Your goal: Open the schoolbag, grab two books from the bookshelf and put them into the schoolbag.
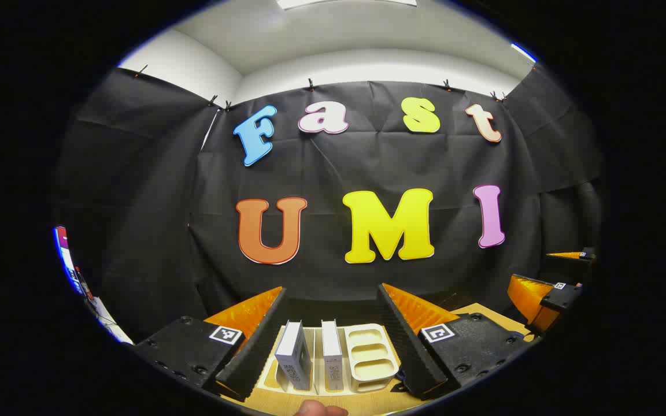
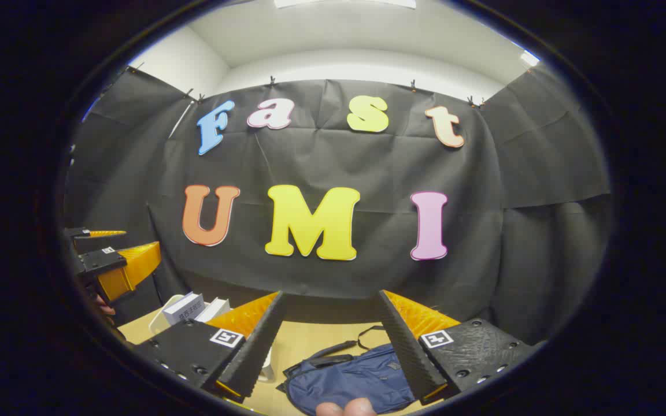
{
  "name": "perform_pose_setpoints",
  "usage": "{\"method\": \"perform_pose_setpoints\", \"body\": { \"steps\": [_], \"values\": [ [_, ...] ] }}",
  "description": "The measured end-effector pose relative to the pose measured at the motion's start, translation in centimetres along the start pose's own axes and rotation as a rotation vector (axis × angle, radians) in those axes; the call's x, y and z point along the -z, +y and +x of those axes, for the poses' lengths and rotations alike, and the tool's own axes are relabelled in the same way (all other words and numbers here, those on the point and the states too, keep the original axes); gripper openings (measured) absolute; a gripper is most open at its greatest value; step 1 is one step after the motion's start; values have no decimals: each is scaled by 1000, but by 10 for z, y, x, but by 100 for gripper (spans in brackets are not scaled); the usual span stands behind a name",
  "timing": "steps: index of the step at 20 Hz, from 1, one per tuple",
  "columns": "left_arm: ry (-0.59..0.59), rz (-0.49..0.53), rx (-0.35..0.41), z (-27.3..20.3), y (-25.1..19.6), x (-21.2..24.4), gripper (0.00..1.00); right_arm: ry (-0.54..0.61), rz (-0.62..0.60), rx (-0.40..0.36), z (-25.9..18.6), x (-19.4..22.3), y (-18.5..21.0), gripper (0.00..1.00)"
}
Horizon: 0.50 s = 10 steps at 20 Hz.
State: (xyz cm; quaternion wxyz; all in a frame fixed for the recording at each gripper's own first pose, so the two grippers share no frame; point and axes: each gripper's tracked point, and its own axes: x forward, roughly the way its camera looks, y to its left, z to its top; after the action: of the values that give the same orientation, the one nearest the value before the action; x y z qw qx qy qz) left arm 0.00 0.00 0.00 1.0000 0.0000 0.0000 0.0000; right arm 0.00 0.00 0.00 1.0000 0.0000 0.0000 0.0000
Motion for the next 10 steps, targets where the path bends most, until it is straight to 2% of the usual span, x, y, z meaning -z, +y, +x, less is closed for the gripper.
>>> {"method": "perform_pose_setpoints", "body": {
  "steps": [2, 10],
  "values": [
    [4, -1, 1, -1, 3, 2, 96, 10, 6, -1, 0, 2, 3, 97],
    [8, -3, 0, 2, 8, 4, 96, 11, -14, -17, -2, 1, 14, 95]
  ]
}}
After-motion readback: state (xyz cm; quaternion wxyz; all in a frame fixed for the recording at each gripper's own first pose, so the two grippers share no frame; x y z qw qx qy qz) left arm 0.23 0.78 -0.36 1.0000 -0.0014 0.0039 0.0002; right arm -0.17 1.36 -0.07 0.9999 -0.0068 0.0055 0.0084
